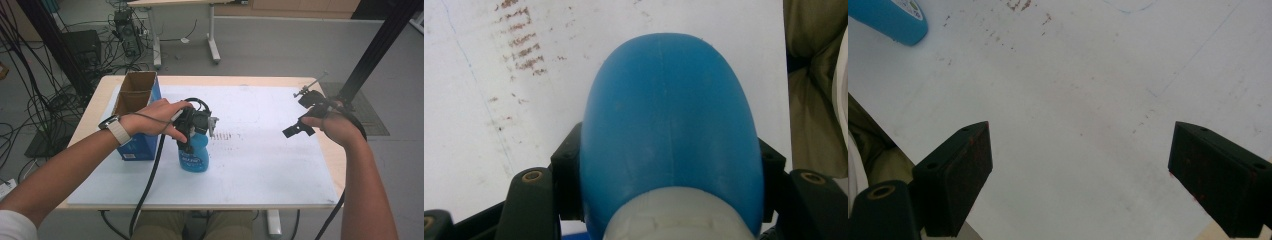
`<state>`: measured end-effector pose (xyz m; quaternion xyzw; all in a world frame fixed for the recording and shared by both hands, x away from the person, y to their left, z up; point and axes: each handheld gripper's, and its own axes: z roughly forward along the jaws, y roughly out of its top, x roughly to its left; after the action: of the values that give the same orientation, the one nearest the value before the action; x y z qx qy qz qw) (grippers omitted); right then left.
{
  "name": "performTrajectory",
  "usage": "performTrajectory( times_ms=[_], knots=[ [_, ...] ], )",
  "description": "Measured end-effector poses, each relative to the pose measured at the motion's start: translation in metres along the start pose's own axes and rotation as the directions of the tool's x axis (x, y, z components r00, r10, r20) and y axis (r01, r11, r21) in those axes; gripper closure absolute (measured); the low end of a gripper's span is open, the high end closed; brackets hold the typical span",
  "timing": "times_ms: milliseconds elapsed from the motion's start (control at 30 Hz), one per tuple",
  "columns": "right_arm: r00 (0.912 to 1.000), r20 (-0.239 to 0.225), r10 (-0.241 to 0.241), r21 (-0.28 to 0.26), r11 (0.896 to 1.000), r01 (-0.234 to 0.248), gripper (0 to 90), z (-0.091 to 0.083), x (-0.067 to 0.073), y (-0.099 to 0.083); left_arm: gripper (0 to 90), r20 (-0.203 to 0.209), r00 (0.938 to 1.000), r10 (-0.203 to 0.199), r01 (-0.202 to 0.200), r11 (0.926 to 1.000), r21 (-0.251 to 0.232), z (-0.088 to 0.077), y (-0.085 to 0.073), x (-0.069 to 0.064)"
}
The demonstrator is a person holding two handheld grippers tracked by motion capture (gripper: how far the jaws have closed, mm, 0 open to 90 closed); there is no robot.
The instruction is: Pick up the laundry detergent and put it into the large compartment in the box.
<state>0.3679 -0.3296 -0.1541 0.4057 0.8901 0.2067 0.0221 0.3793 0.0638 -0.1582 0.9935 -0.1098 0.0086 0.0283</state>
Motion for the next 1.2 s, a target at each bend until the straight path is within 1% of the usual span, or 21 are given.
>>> performTrajectory(
  times_ms=[467, 967, 1200],
  knots=[
    [1.0, 0.001, 0.007, 0.004, 1.0, -0.007, 10.5, -0.0008, -0.0003, -0.0039, 37.2, -0.005, 1.0, 0.004, -0.004, 1.0, 0.0, 0.0001, 0.0, -0.0009],
    [1.0, 0.001, 0.002, 0.005, 1.0, -0.002, 10.5, -0.0018, 0.0003, 0.0, 37.1, -0.007, 1.0, 0.005, -0.005, 1.0, 0.006, 0.0001, 0.0011, -0.0018],
    [1.0, 0.001, 0.003, 0.005, 1.0, -0.003, 10.6, -0.0015, 0.0002, 0.001, 37.2, -0.008, 1.0, 0.0, 0.0, 1.0, -0.002, 0.0003, -0.0006, -0.0018]
  ],
)
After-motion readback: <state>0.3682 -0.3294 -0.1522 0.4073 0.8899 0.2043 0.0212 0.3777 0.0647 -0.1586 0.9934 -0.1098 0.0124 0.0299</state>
